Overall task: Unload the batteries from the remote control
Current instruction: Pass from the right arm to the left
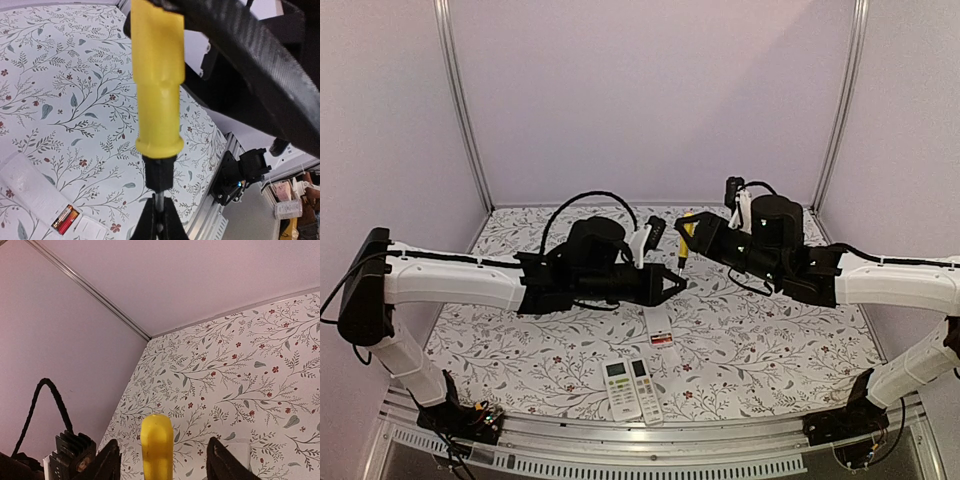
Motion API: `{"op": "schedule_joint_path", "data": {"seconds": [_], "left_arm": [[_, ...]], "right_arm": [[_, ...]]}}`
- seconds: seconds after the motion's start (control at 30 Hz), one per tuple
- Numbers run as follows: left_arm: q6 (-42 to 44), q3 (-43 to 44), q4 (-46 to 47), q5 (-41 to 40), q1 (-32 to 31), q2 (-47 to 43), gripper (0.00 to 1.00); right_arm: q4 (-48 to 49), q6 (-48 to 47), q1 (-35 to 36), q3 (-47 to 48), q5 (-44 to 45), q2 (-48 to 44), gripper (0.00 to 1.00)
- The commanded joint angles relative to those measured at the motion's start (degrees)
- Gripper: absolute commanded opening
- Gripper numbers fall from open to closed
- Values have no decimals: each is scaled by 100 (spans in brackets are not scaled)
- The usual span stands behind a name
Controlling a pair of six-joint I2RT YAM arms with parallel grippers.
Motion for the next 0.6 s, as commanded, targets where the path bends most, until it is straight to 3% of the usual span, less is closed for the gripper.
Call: {"op": "schedule_joint_path", "data": {"seconds": [0.0, 0.07, 0.17, 0.4, 0.57], "left_arm": [[242, 66, -242, 358, 150, -77, 0], [407, -5, -306, 711, 309, -173, 0], [884, -61, -474, 1465, 672, -289, 0], [2561, 181, -1694, 3397, 1330, -416, 0], [3608, 424, -2510, 4408, 1440, -478, 0]], "right_arm": [[-485, -194, 26, 55, 272, -140, 76], [-596, -391, 16, -23, 294, -344, 88], [-862, -763, -69, -120, 172, -677, 95], [-976, -1490, -874, -591, -1778, -1493, 98], [-1210, -1907, -1009, -559, -3047, -1775, 98]]}}
